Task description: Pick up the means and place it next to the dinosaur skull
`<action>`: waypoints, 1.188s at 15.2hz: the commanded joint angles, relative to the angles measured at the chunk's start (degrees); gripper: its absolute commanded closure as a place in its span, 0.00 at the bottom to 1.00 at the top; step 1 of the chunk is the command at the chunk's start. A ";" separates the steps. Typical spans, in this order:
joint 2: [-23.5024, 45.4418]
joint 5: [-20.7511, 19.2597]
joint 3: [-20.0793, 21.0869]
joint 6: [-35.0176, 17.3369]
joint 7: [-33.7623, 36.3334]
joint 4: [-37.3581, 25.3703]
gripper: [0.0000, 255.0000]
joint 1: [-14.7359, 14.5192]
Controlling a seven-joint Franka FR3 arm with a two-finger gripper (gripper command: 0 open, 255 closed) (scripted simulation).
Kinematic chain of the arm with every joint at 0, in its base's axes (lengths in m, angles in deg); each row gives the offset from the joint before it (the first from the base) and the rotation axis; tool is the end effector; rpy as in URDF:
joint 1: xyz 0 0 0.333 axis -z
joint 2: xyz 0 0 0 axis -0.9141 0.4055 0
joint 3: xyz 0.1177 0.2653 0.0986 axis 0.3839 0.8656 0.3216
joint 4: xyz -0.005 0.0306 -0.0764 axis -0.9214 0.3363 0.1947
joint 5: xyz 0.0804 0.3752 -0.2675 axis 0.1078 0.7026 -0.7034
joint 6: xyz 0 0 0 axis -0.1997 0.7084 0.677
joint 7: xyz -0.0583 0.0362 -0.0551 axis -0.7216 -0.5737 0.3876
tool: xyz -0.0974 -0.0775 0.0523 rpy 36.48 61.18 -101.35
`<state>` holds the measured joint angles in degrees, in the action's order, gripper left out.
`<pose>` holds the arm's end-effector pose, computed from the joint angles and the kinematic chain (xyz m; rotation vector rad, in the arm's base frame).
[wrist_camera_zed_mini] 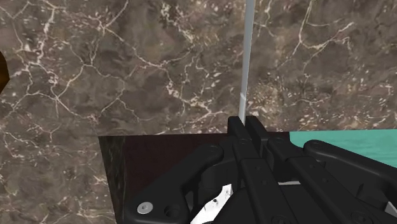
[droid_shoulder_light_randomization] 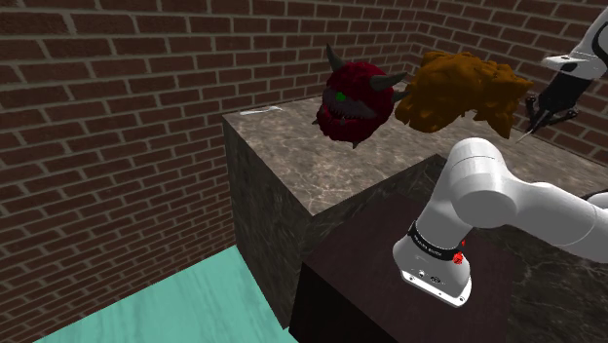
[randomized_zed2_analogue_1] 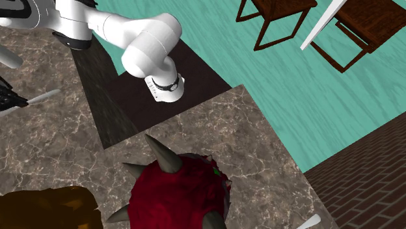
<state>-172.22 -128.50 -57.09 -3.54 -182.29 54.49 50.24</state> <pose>-0.0409 -0.4684 0.5297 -2.4505 -1.9168 -0.0672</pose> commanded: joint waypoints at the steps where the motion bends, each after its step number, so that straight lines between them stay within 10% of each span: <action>1: -1.09 -0.74 -0.70 -0.32 -0.03 1.17 1.00 0.47; 18: -1.23 -4.27 -15.04 -13.59 -4.62 11.49 1.00 13.42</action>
<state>-173.43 -132.37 -71.22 -16.34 -186.69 65.49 63.08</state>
